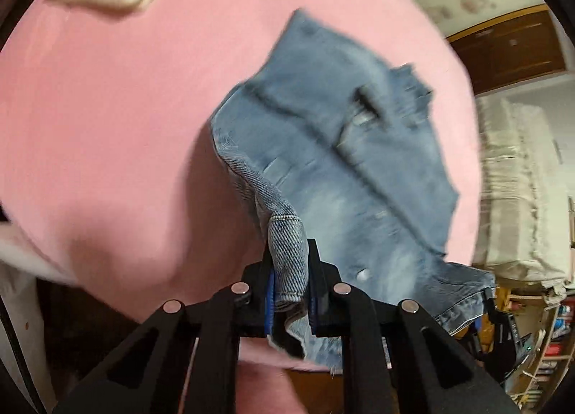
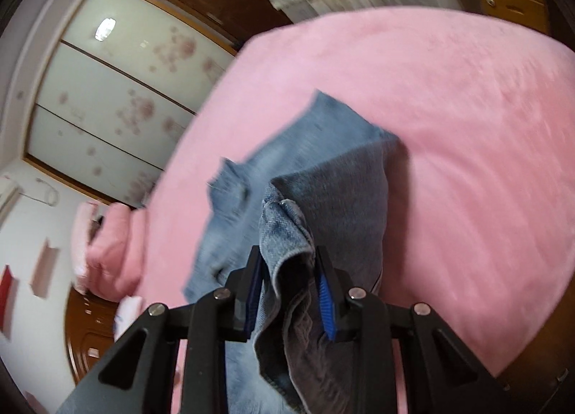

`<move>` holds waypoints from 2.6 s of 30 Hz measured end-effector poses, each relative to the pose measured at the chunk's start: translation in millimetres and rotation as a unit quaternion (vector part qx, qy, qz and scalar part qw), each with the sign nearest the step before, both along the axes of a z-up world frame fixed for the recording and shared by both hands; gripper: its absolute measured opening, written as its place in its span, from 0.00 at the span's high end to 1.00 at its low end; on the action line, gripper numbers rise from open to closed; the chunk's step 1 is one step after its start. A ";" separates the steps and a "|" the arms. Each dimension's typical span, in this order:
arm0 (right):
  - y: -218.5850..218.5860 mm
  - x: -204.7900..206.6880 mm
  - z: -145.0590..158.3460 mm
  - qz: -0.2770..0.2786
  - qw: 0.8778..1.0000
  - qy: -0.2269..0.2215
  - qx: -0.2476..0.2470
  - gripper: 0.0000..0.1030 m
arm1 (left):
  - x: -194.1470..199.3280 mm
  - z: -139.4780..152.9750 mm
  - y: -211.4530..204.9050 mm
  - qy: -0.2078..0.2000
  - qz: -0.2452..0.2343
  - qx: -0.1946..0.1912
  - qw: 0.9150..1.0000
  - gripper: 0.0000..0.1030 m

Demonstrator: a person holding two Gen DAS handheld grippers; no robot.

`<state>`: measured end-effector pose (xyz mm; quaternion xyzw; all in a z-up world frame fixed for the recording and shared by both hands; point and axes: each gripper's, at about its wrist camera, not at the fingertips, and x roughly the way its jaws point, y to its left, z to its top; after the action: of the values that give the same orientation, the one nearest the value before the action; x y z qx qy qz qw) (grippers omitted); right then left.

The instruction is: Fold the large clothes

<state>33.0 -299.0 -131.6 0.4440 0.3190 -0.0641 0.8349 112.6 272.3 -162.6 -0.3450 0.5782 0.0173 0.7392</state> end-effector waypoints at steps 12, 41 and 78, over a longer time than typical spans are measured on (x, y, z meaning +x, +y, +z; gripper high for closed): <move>-41.5 37.6 61.8 -0.045 0.993 -0.107 -0.006 0.88 | 78.3 91.3 18.7 -0.087 0.062 0.049 0.993 0.90; -121.4 293.3 -0.8 -0.051 0.996 -0.033 -0.062 1.00 | 370.3 -5.1 -39.2 0.048 0.073 0.152 0.984 0.72; -64.4 357.3 -138.7 0.251 0.887 0.294 -0.252 0.72 | 300.4 -104.0 -124.2 0.148 -0.113 0.194 0.963 0.19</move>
<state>390.3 -363.4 -270.3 0.0847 0.6235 -0.0586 0.7750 413.0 148.1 -266.6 -0.1210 0.7018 0.0971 0.6952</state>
